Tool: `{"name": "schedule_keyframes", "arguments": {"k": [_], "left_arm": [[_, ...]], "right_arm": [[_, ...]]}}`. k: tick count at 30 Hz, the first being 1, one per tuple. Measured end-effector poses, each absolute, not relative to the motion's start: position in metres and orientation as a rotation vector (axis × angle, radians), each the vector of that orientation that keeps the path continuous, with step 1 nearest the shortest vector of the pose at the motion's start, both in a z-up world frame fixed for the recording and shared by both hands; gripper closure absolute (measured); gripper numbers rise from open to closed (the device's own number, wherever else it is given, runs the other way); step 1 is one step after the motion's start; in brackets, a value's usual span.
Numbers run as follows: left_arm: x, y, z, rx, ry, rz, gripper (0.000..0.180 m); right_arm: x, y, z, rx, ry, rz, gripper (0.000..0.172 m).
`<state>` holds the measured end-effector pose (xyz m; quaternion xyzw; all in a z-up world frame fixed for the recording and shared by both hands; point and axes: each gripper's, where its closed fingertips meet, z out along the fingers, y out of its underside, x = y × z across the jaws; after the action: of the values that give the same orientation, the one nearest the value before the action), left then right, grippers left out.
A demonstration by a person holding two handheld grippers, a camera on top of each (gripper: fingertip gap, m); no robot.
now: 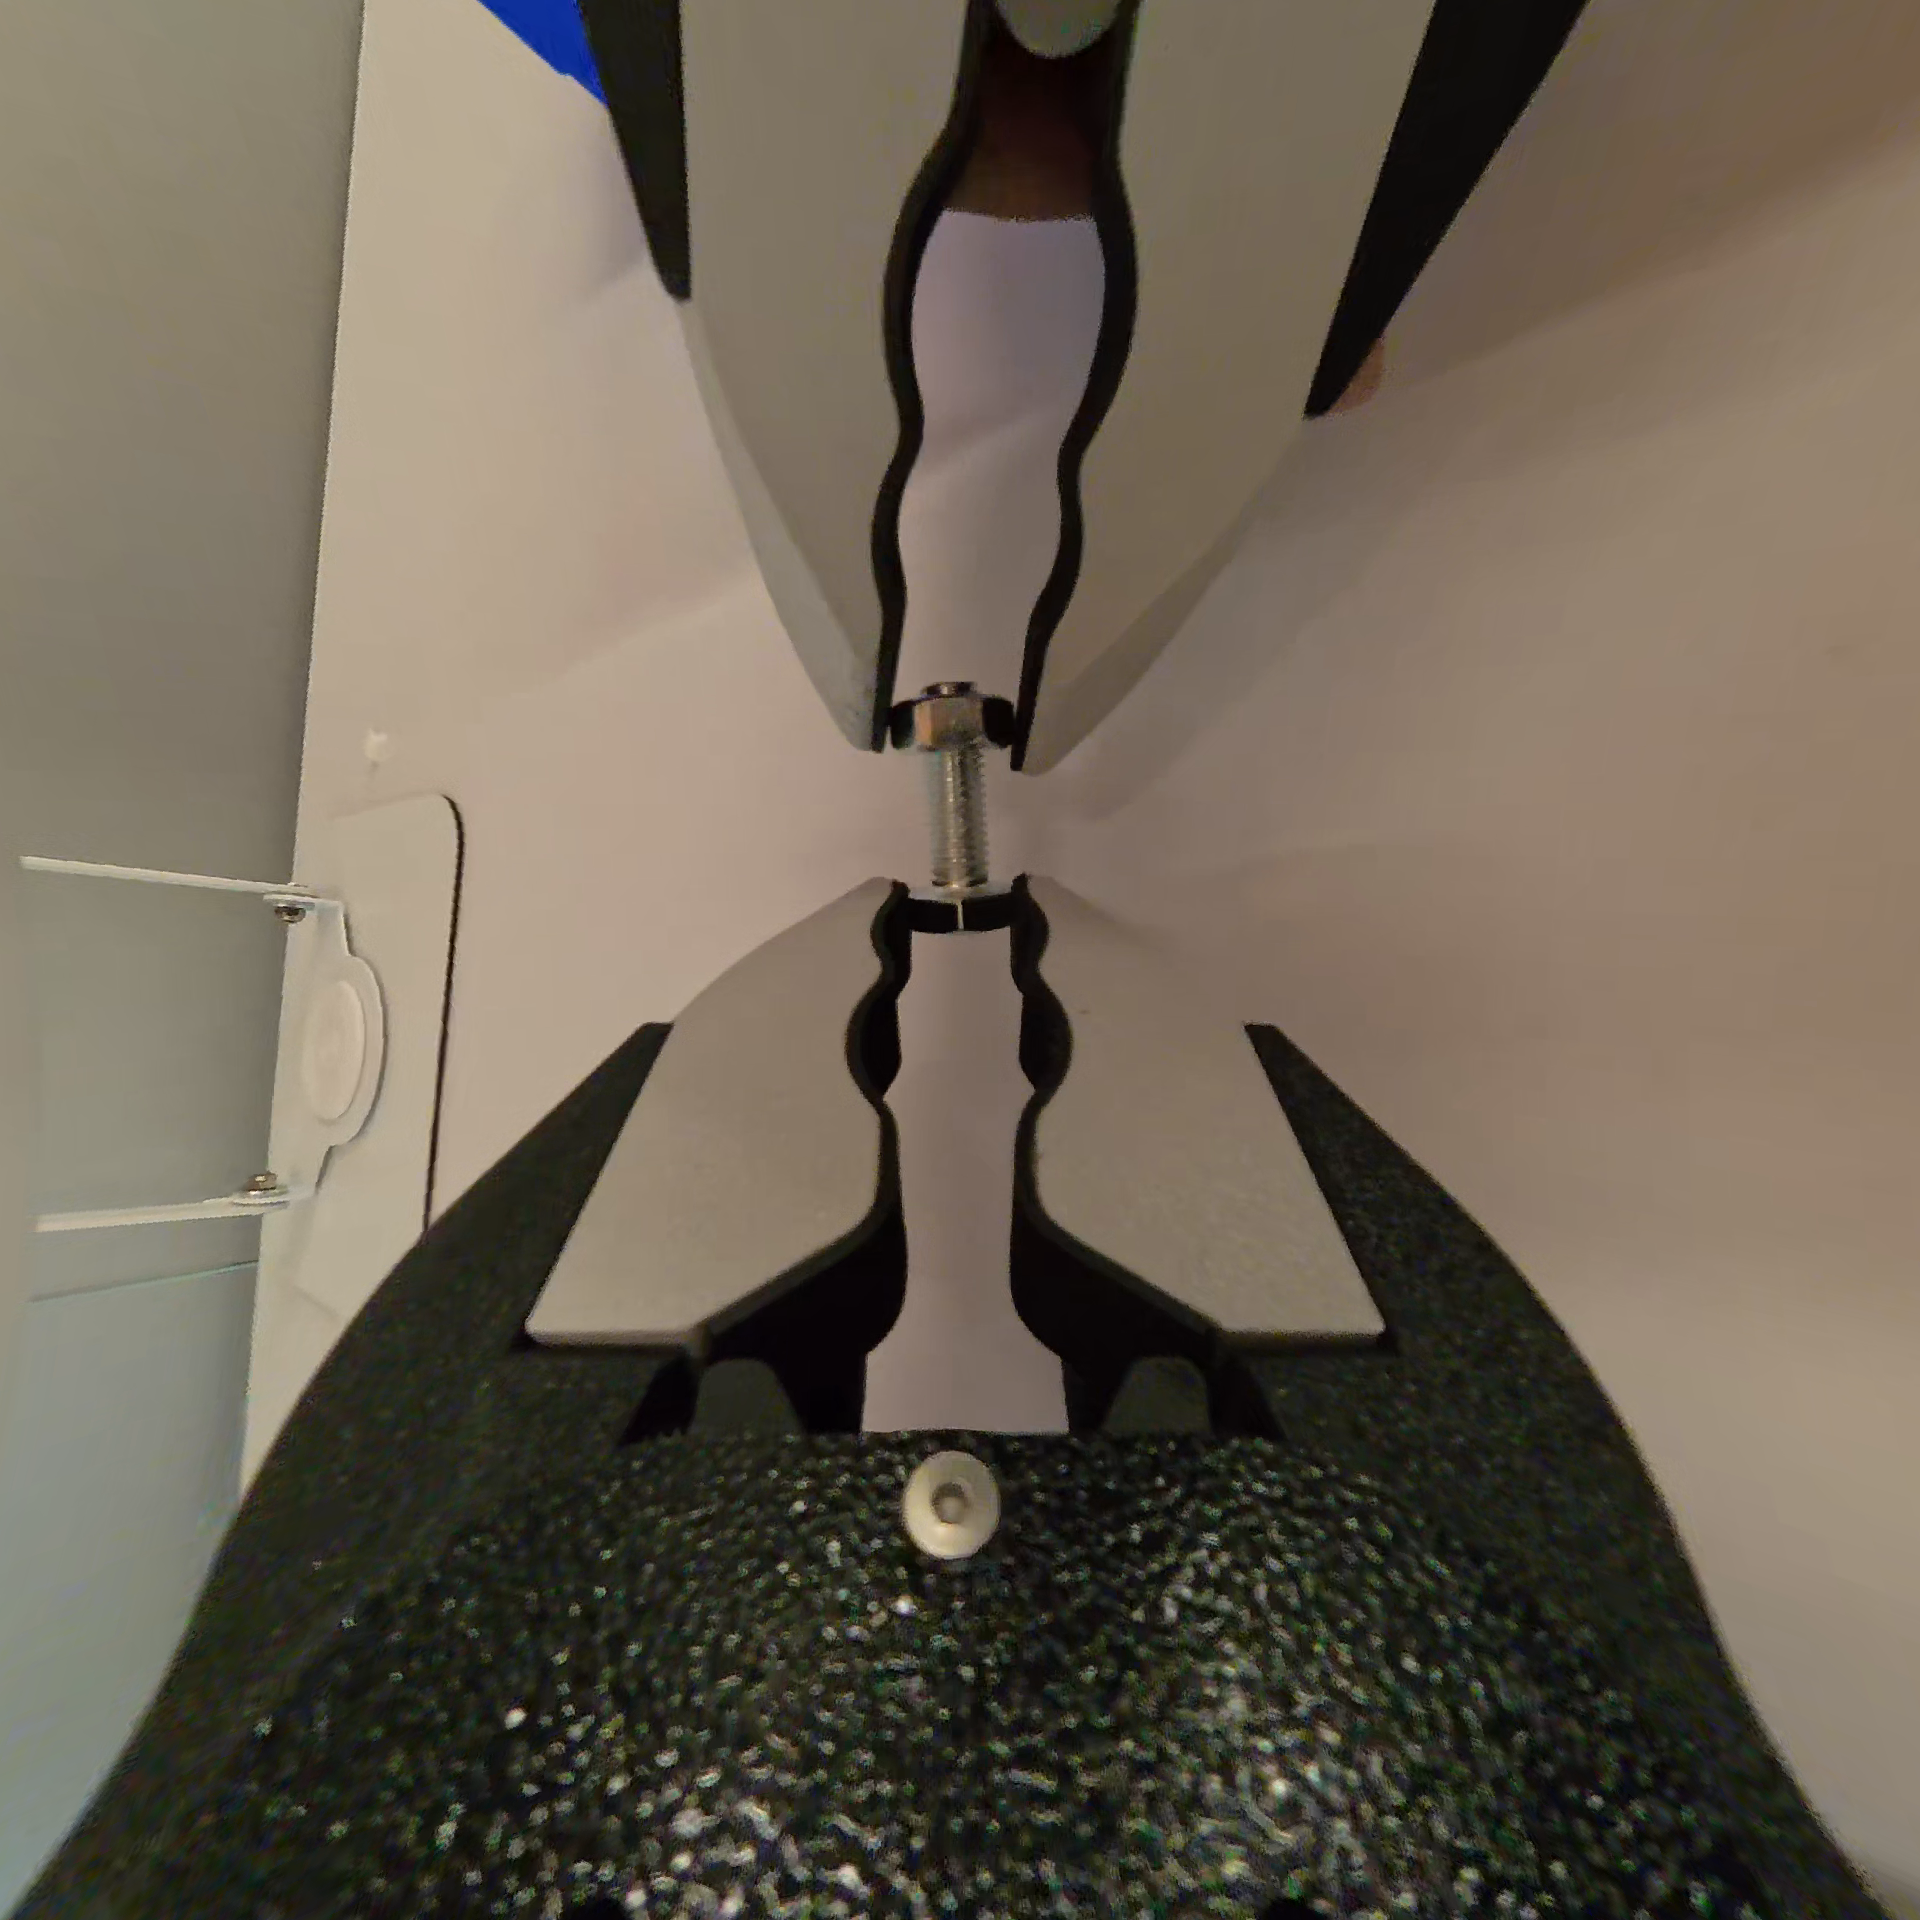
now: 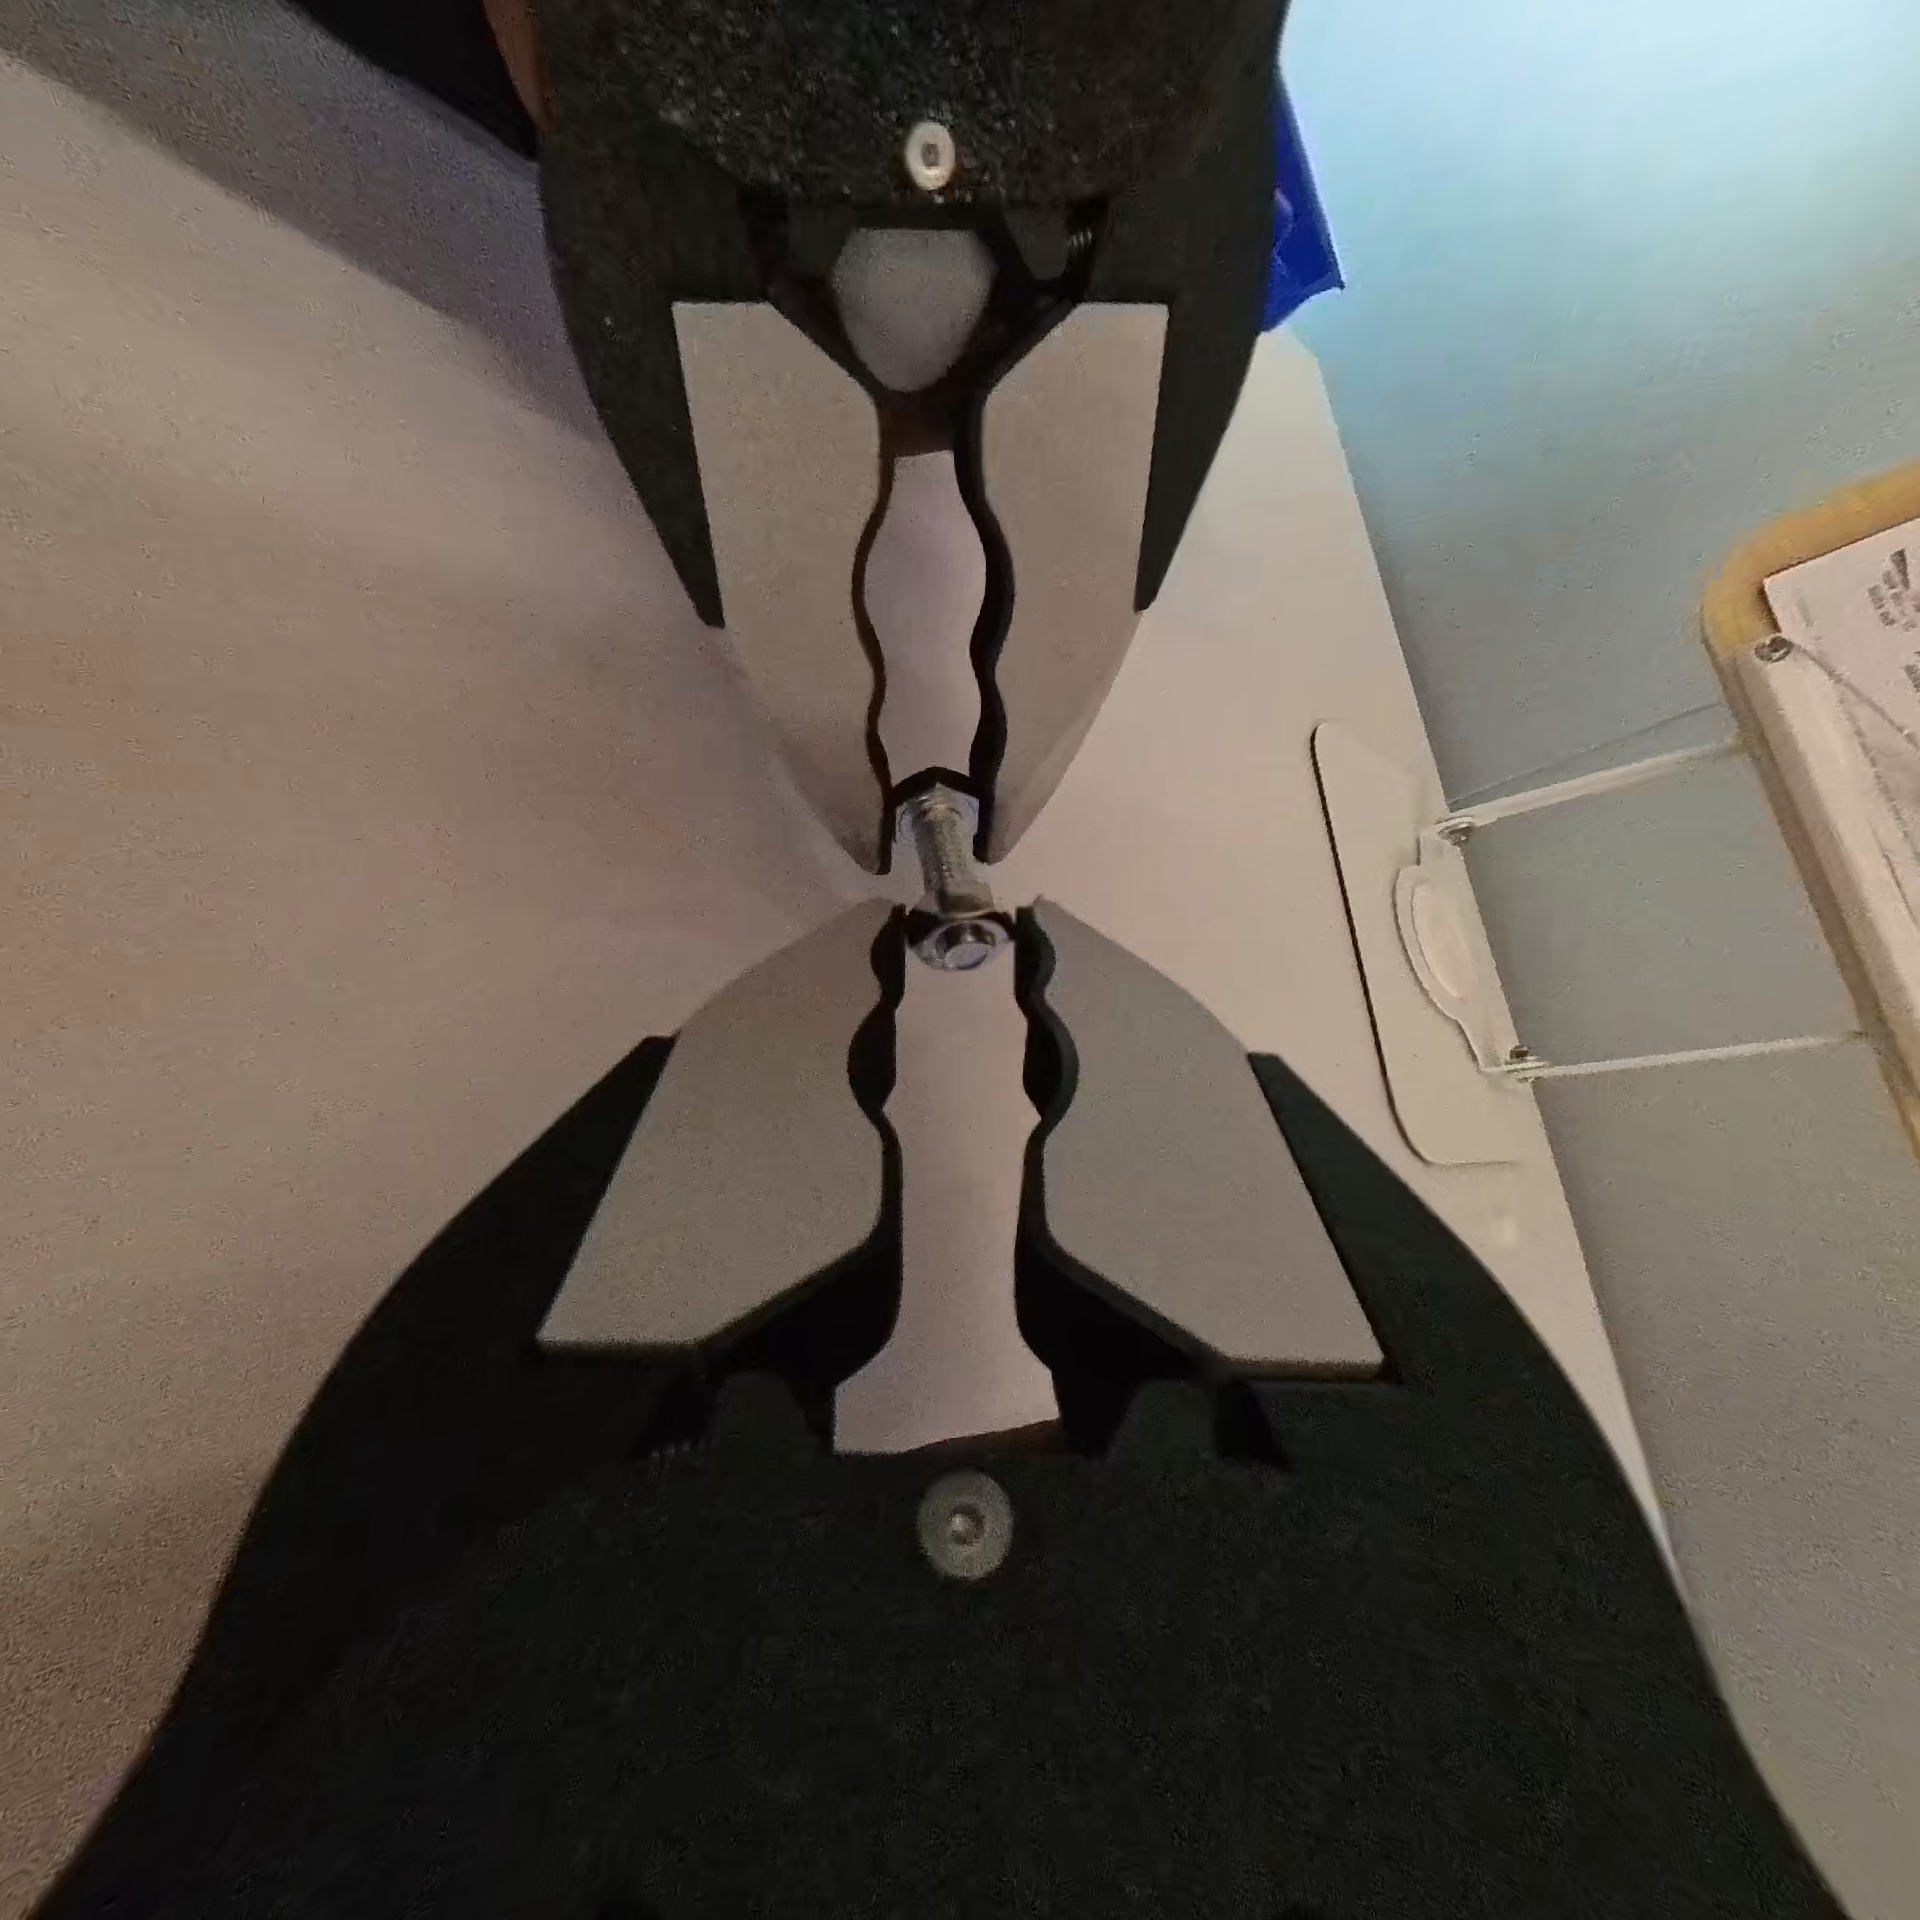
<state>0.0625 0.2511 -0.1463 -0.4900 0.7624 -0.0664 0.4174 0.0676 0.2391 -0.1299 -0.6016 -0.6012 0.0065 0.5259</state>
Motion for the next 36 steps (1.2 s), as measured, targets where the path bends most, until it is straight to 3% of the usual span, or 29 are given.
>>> {"name": "schedule_keyframes", "arguments": {"k": [1,7,10,14,16,19,25,31,36], "left_arm": [[0.063,0.253,-0.146,-1.214,1.912,-0.141,0.163],[0.061,0.262,-0.147,-1.026,1.942,0.151,0.163],[0.061,0.262,-0.148,-1.04,1.946,0.152,0.163],[0.059,0.261,-0.144,-1.155,1.897,0.028,0.163],[0.057,0.261,-0.144,-1.219,1.882,-0.042,0.163],[0.054,0.256,-0.147,-1.293,1.891,-0.135,0.163],[0.054,0.245,-0.151,-1.377,1.909,-0.295,0.163],[0.056,0.238,-0.152,-1.375,1.933,-0.349,0.163],[0.056,0.246,-0.151,-1.266,1.951,-0.19,0.163]], "right_arm": [[0.068,0.24,-0.131,-1.481,-1.418,0.043,0.152],[0.069,0.239,-0.14,-1.993,-0.981,0.675,0.152],[0.069,0.238,-0.139,-2.046,-0.815,0.967,0.152],[0.073,0.241,-0.131,-1.882,-1.016,0.734,0.127],[0.077,0.243,-0.129,-1.769,-1.15,0.498,0.123],[0.078,0.243,-0.13,-1.637,-1.289,0.246,0.124],[0.071,0.24,-0.132,-1.534,-1.37,0.158,0.131],[0.065,0.234,-0.131,-1.473,-1.411,0.148,0.152],[0.066,0.236,-0.135,-1.646,-1.326,0.273,0.154]]}}
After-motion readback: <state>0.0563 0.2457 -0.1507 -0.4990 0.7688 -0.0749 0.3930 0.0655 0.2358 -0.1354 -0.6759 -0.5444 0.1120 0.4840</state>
